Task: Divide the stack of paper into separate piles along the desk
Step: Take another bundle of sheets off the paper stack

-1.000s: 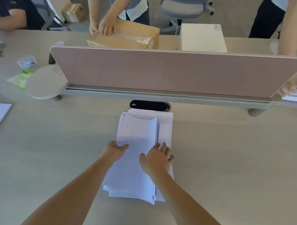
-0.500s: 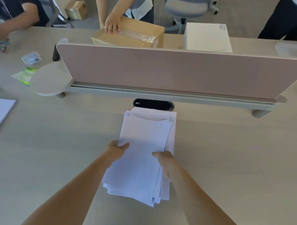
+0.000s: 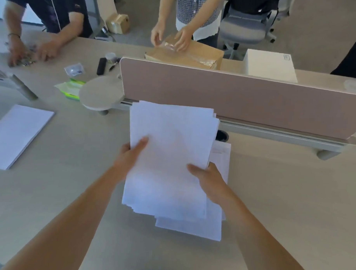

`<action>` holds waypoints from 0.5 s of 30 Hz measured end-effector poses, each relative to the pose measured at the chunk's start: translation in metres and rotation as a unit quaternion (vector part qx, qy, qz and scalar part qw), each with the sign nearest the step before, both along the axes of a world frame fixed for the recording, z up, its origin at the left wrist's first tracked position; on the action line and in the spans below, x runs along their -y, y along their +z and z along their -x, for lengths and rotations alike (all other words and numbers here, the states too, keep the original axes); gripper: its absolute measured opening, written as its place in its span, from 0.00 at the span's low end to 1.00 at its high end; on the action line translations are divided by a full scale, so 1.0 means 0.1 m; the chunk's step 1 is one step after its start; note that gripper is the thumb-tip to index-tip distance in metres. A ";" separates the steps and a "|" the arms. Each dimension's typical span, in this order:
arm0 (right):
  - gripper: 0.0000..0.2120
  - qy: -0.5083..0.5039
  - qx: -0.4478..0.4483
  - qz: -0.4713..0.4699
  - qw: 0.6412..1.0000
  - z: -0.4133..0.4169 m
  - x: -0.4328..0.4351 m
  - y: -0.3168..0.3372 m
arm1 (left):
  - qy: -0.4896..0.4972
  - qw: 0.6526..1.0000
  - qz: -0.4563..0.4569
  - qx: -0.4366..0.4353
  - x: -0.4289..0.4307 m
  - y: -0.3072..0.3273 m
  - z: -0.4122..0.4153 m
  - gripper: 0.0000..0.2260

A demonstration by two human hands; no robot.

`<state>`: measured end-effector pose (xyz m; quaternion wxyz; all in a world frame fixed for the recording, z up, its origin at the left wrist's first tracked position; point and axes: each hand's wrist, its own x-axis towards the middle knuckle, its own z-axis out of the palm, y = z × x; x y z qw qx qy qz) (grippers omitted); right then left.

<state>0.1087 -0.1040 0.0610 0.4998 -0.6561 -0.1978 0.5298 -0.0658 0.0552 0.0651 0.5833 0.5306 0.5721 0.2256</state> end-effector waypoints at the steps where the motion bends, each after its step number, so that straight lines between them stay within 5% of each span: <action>1: 0.07 0.012 0.017 -0.012 1.000 0.12 -0.06 0.07 | 0.008 0.999 -0.034 0.006 0.01 0.08 0.09 0.08; 10: 0.07 -0.037 0.076 -0.115 0.990 1.59 -0.57 0.25 | 0.085 0.985 -0.132 0.066 -0.18 0.30 1.71 0.19; 15: 0.10 -0.109 0.013 -0.156 0.982 2.43 -0.82 0.35 | 0.067 0.983 -0.140 0.097 -0.39 0.17 2.48 0.09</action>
